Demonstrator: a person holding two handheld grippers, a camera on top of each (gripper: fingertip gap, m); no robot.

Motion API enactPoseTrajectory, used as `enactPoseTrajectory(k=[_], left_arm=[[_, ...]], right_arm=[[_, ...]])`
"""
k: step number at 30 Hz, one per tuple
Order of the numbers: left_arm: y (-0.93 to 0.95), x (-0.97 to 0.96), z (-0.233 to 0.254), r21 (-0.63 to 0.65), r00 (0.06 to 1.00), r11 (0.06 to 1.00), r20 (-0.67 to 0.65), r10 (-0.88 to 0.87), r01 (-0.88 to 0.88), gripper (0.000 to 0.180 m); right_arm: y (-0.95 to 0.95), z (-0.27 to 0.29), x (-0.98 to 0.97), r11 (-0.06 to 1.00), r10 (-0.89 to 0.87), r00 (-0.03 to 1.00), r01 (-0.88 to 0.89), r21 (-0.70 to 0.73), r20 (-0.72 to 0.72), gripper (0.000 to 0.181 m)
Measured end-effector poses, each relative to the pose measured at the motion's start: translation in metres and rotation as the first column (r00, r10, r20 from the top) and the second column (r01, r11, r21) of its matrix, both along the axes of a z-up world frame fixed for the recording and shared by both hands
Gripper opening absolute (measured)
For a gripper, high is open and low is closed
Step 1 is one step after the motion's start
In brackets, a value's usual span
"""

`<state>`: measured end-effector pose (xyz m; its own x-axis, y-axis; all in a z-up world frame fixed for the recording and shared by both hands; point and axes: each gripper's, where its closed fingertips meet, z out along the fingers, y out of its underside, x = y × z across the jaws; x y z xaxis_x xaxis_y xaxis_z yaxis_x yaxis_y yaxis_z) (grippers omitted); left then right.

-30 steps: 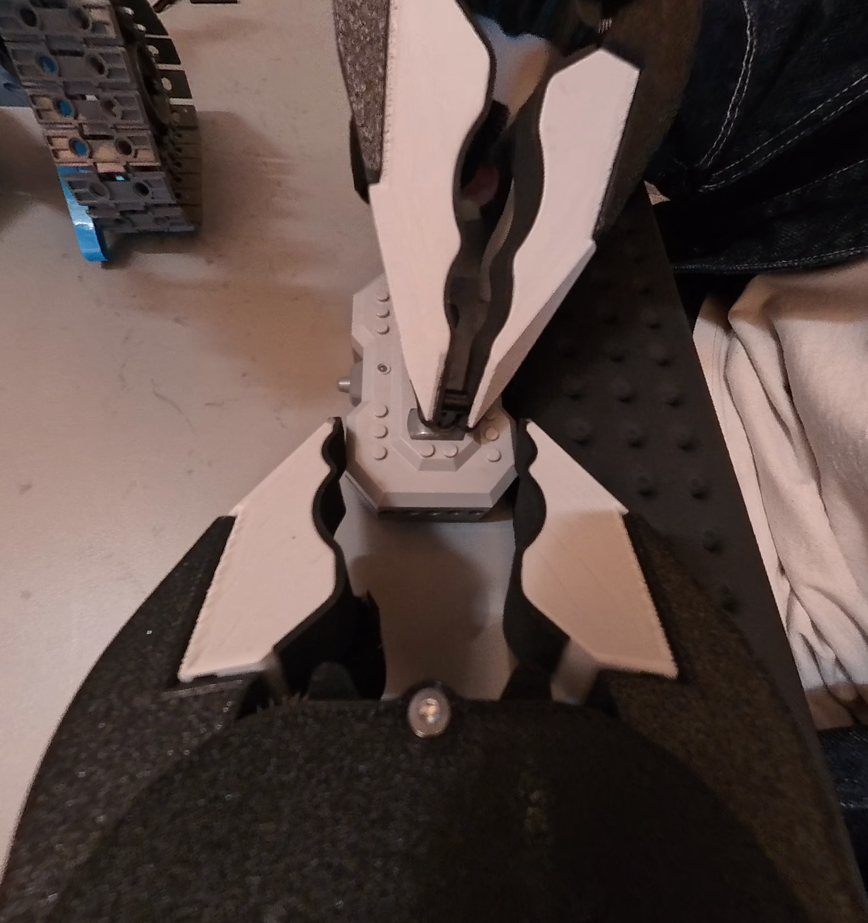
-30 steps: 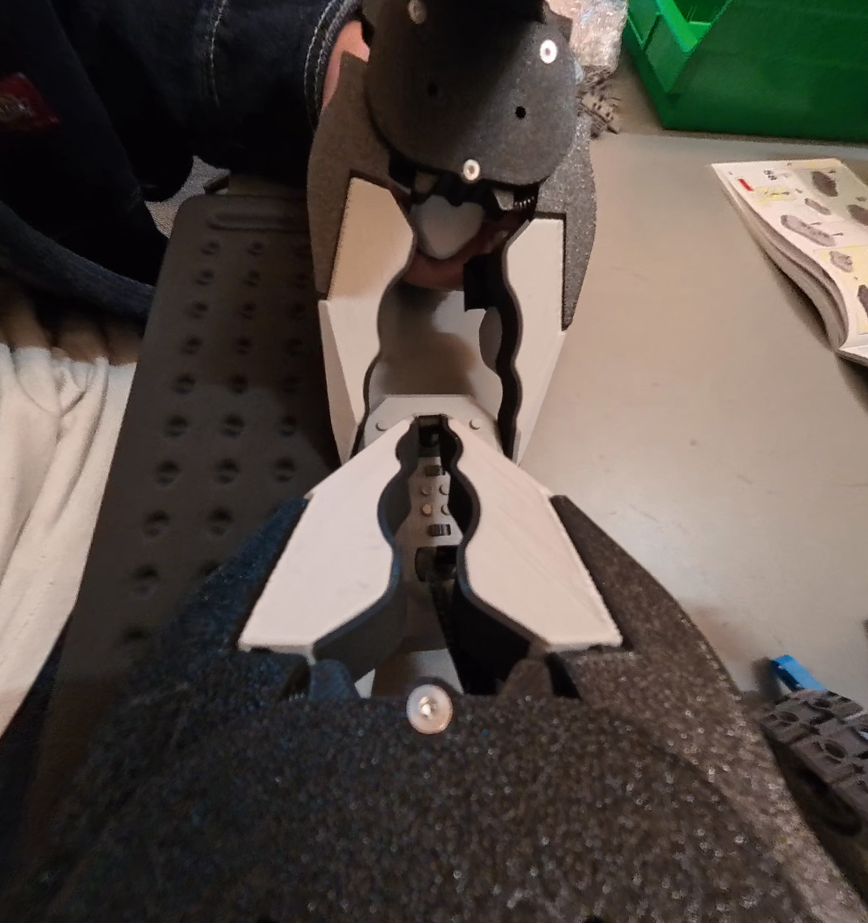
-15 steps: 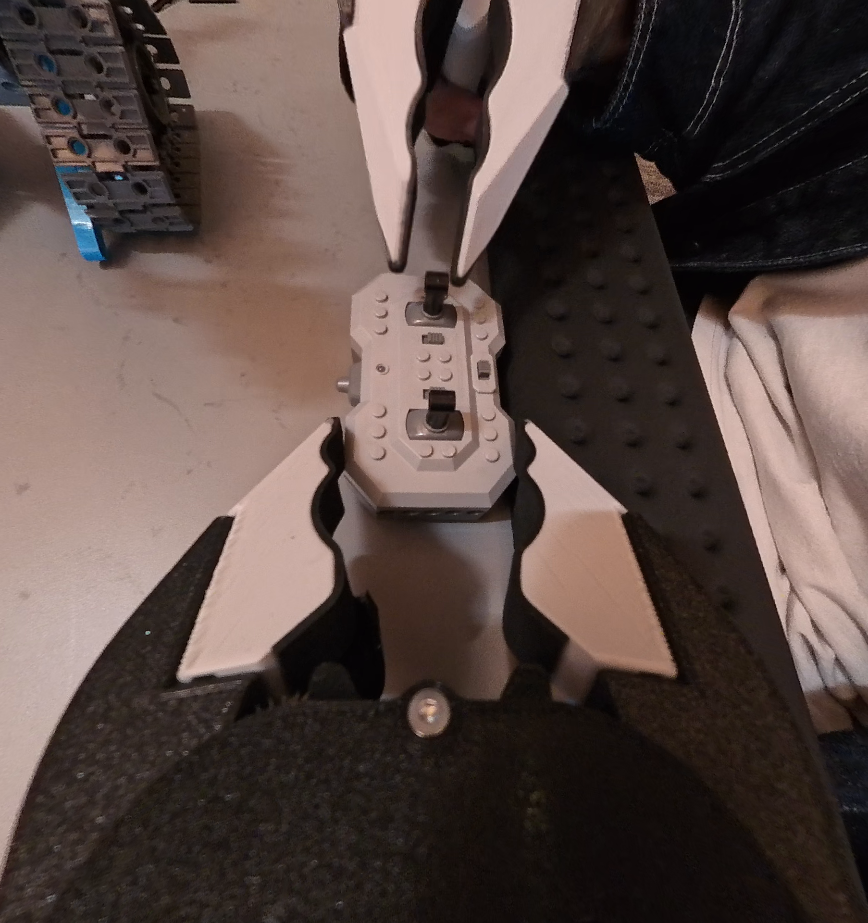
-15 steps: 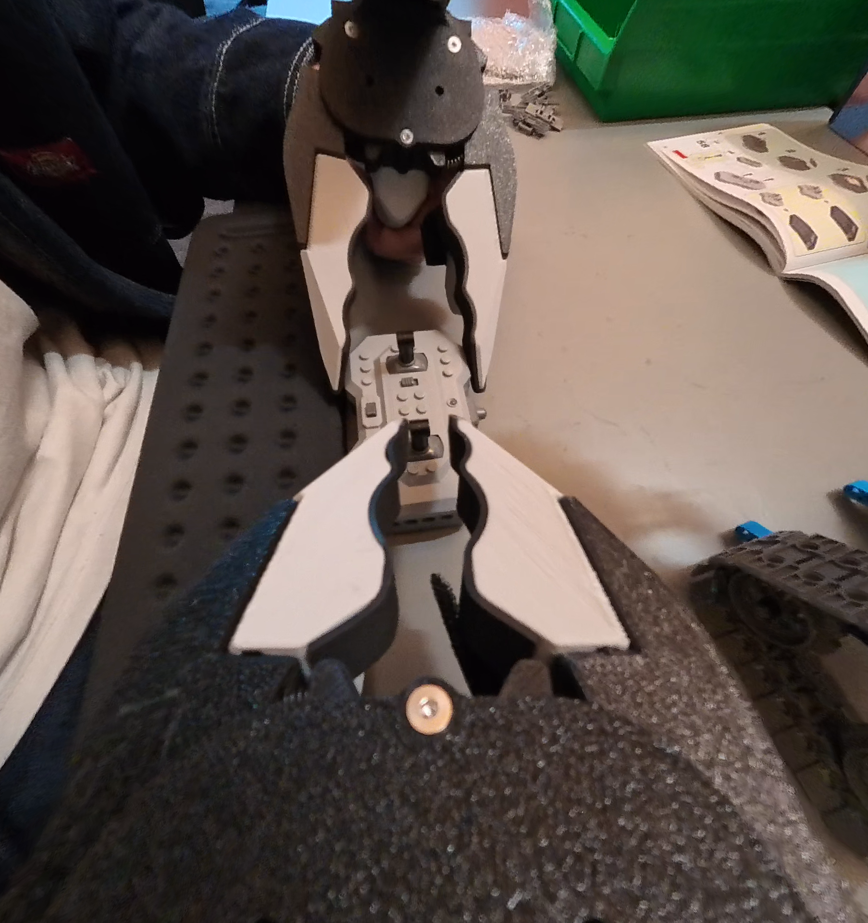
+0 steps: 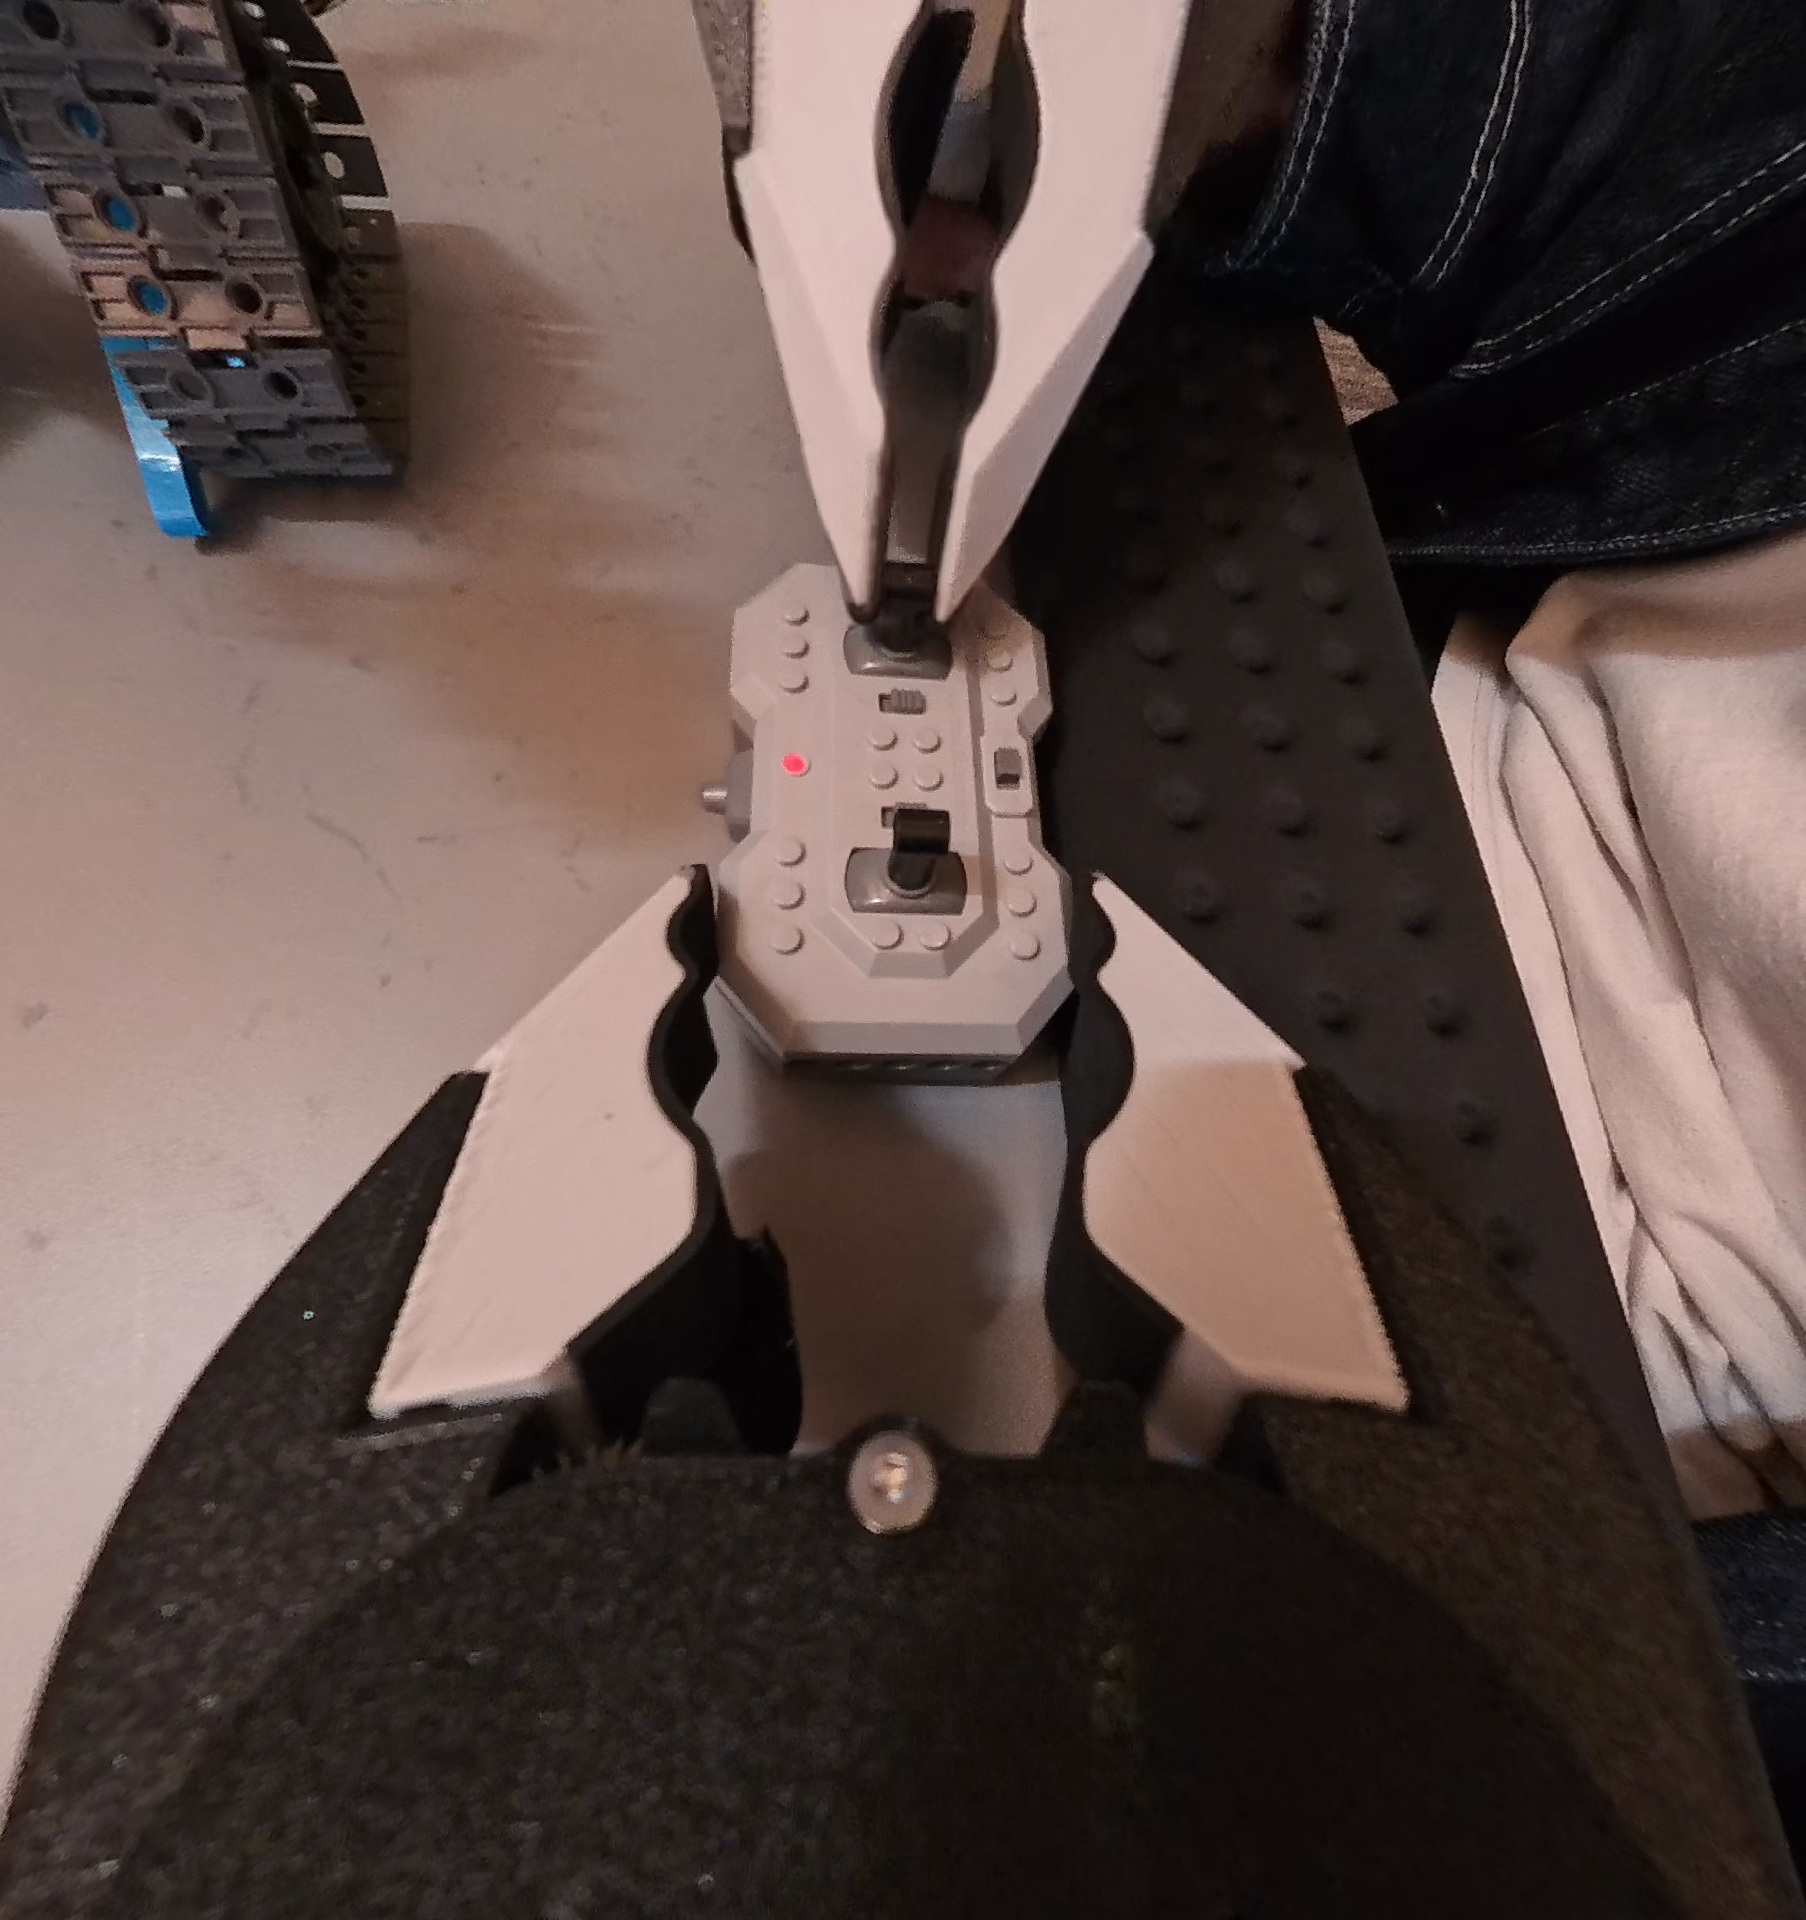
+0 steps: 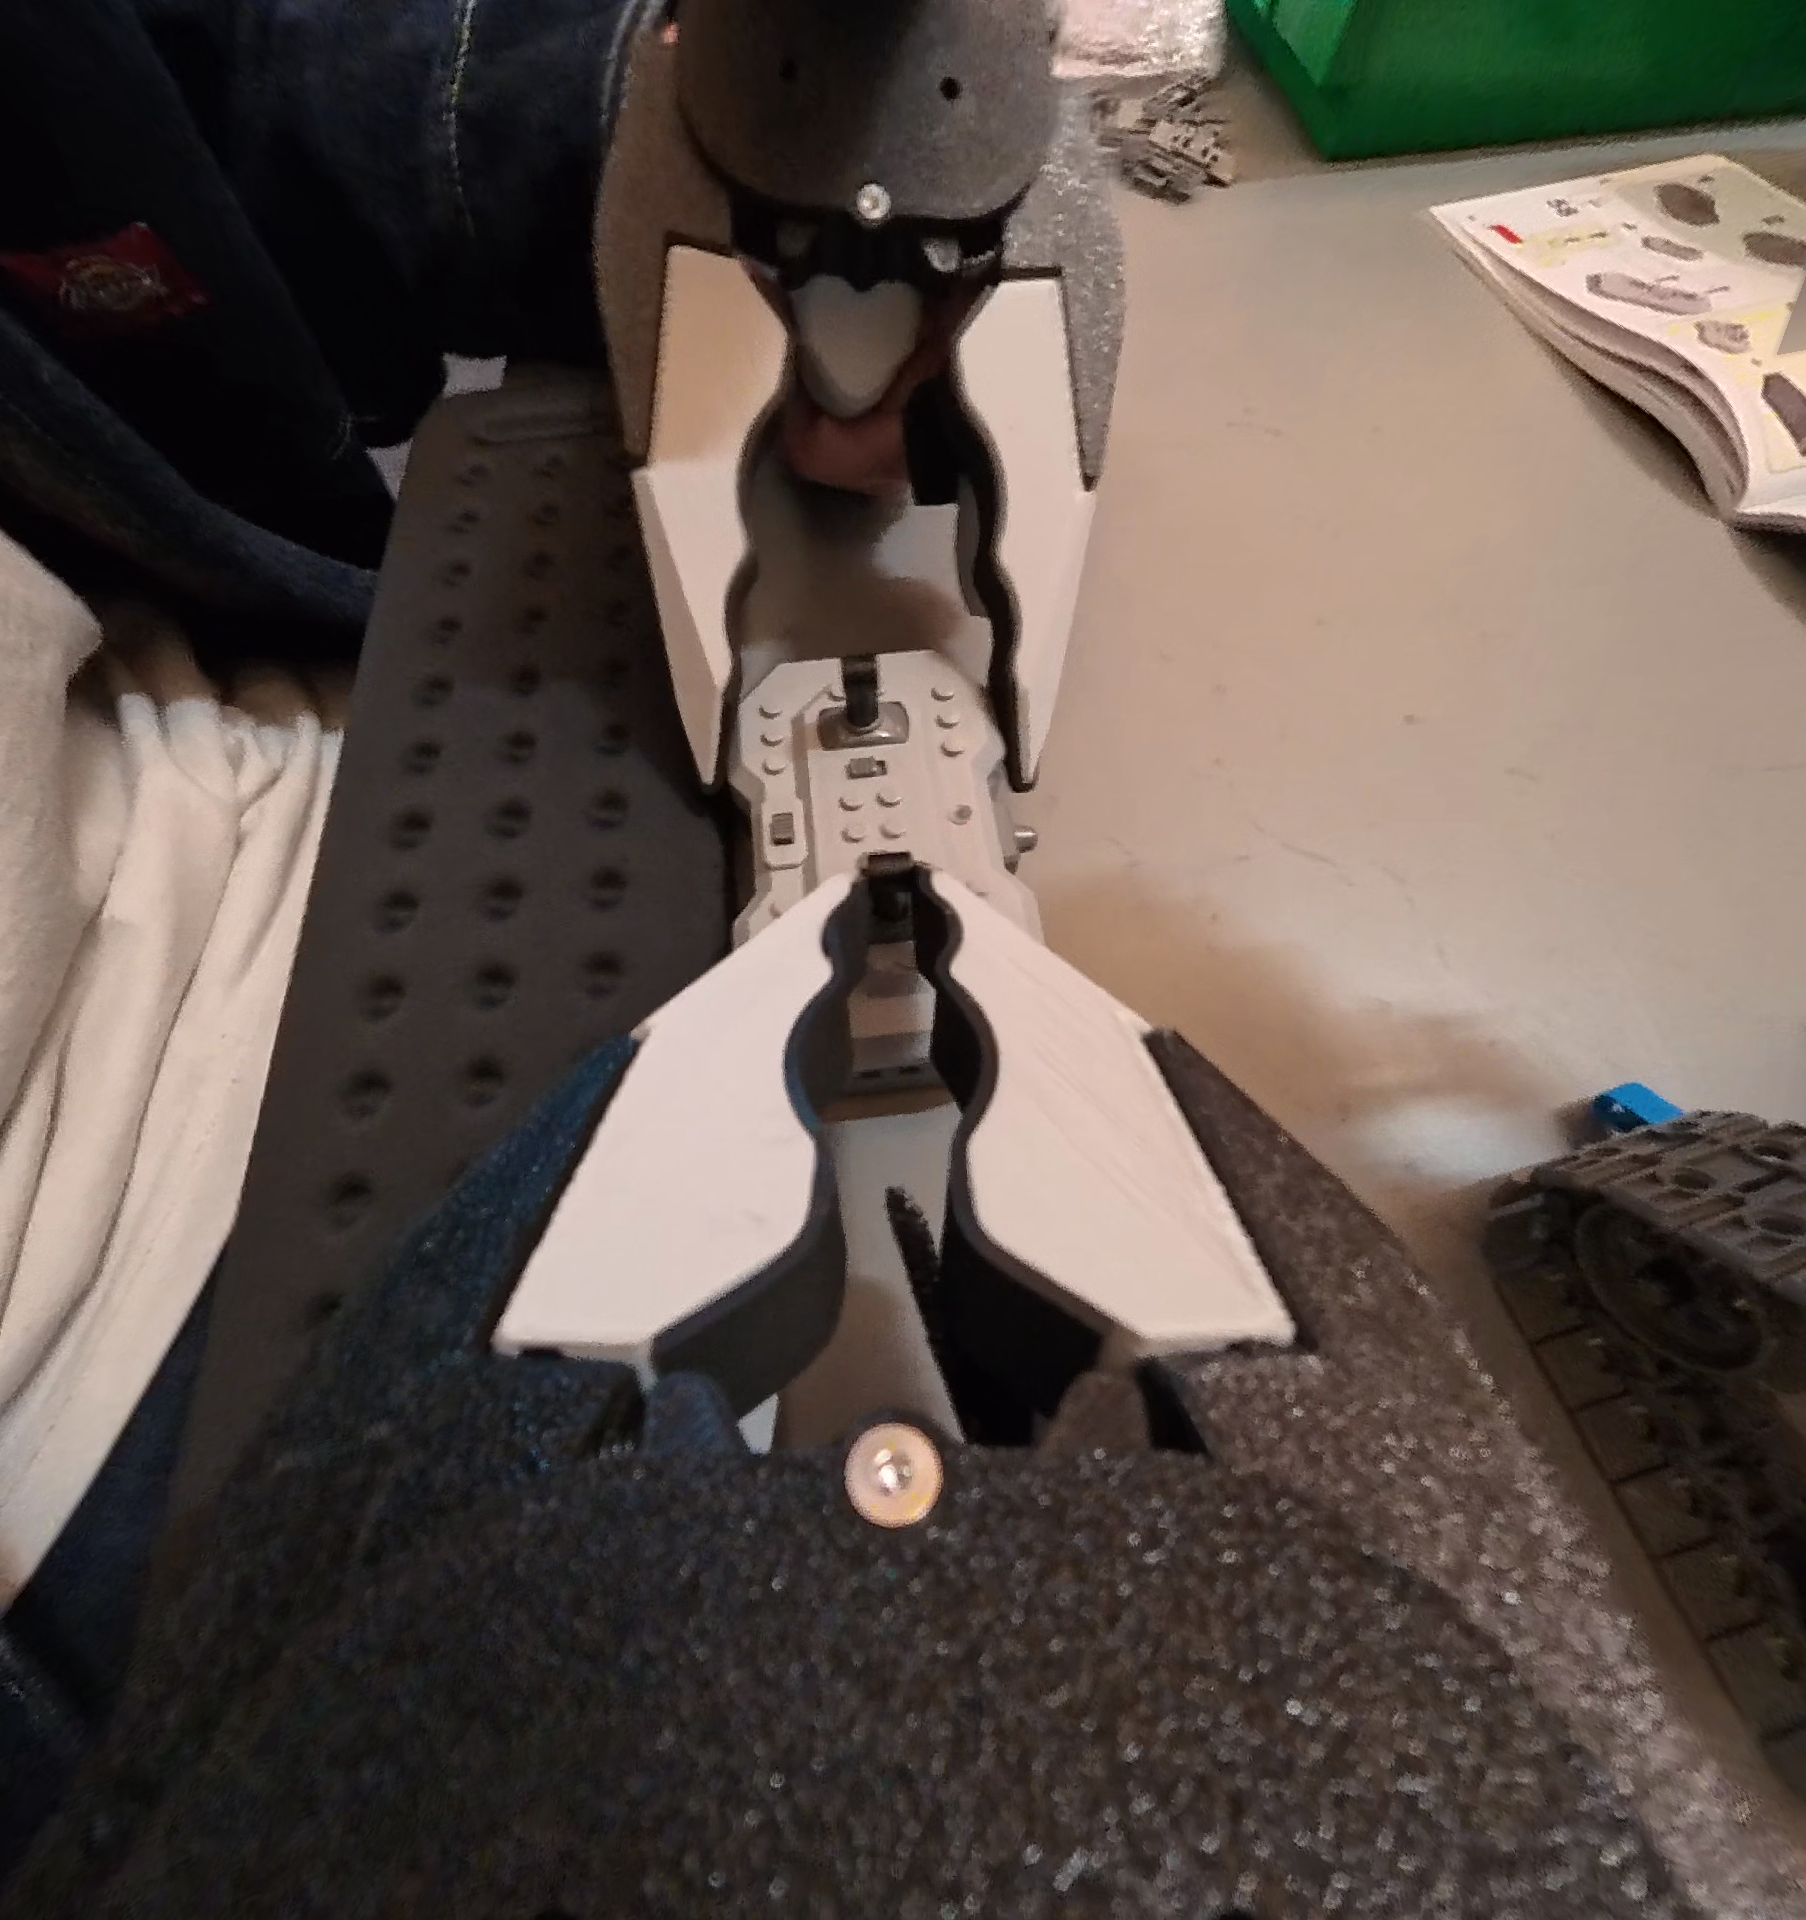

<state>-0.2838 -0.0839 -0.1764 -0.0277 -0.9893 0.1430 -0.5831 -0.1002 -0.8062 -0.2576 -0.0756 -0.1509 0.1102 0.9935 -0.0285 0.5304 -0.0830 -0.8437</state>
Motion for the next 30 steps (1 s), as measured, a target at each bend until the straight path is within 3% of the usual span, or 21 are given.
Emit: enactPoseTrajectory(k=[12,17,20,24,30], left_arm=[[0.002,-0.001,0.000,0.001,1.000,1.000,0.000,0.016,-0.016,0.068],[0.009,-0.001,0.005,-0.019,0.998,0.998,0.025,0.061,-0.061,0.069],[0.029,-0.002,0.030,-0.070,0.971,0.985,0.170,0.170,-0.160,0.076],[0.045,-0.009,0.044,-0.144,0.941,0.966,0.237,0.243,-0.214,0.073],[0.044,-0.009,0.036,-0.040,0.953,0.973,0.196,0.232,-0.229,0.070]], right_arm=[[0.003,0.002,0.000,1.000,-0.022,0.999,0.023,0.021,-0.040,0.007],[0.037,0.036,0.015,0.983,-0.182,0.952,0.181,-0.028,-0.246,0.027],[0.068,0.051,0.040,0.941,-0.334,0.882,0.331,-0.067,-0.332,0.033],[0.085,0.051,0.058,0.896,-0.439,0.831,0.435,-0.092,-0.341,0.032],[0.088,0.043,0.055,0.893,-0.446,0.842,0.442,-0.084,-0.303,0.029]])
